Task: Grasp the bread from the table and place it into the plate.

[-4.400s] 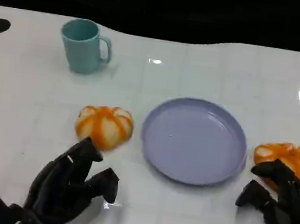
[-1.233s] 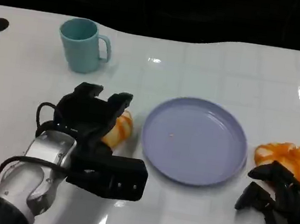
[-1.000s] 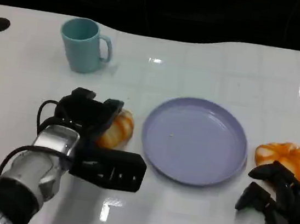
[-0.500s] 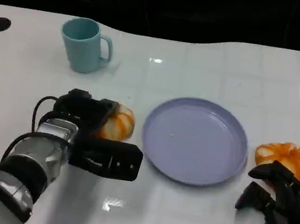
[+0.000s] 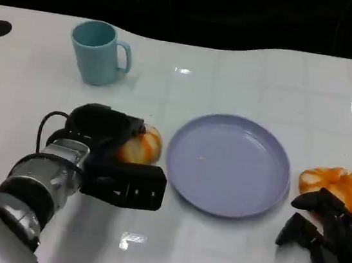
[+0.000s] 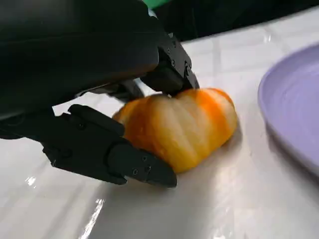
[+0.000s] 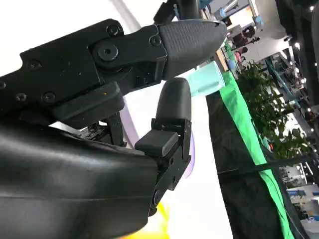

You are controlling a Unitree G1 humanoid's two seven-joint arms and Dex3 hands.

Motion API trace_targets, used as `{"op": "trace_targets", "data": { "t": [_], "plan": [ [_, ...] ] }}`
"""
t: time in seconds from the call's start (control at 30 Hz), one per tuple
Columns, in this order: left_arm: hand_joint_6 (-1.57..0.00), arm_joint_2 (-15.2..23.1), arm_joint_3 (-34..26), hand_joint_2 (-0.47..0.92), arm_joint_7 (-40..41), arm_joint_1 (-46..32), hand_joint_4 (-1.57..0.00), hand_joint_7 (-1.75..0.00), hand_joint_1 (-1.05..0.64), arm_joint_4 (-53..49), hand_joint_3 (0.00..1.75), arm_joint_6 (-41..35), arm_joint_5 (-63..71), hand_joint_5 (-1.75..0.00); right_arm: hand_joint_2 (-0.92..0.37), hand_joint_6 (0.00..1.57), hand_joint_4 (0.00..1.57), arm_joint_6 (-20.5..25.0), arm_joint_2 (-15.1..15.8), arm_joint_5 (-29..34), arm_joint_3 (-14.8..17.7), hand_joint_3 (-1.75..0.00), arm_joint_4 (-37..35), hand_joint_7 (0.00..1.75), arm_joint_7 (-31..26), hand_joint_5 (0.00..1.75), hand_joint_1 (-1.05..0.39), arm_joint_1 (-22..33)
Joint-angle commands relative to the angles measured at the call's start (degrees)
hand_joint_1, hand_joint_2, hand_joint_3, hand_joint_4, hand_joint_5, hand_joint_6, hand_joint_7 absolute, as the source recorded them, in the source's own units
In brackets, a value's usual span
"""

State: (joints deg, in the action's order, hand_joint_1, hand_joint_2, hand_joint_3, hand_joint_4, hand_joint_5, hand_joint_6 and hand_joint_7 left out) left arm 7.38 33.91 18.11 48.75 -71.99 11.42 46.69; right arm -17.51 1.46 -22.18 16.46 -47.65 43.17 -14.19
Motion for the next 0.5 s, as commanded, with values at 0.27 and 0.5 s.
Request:
{"op": "trace_targets", "data": {
  "t": [0.27, 0.5],
  "plan": [
    [-0.65, 1.55, -1.60, 0.92, 6.29, 0.83, -0.79, -1.14, -0.28, 0.35, 0.30, -2.30, -2.02, -1.75, -0.92, 0.59, 0.64, 0.26, 0.51, 0.21, -0.11, -0.26, -0.58, 1.27, -0.79, 1.60, -0.54, 1.03],
    [-0.56, 1.75, -4.73, 0.92, 10.60, 0.15, -0.84, -1.73, -0.20, 2.45, 0.24, 0.39, -5.45, -1.75, -0.92, 0.59, 0.64, 0.06, 0.29, -0.19, 0.08, -0.26, -0.56, 1.26, -0.64, 1.59, -0.52, 1.06]
  ]
}}
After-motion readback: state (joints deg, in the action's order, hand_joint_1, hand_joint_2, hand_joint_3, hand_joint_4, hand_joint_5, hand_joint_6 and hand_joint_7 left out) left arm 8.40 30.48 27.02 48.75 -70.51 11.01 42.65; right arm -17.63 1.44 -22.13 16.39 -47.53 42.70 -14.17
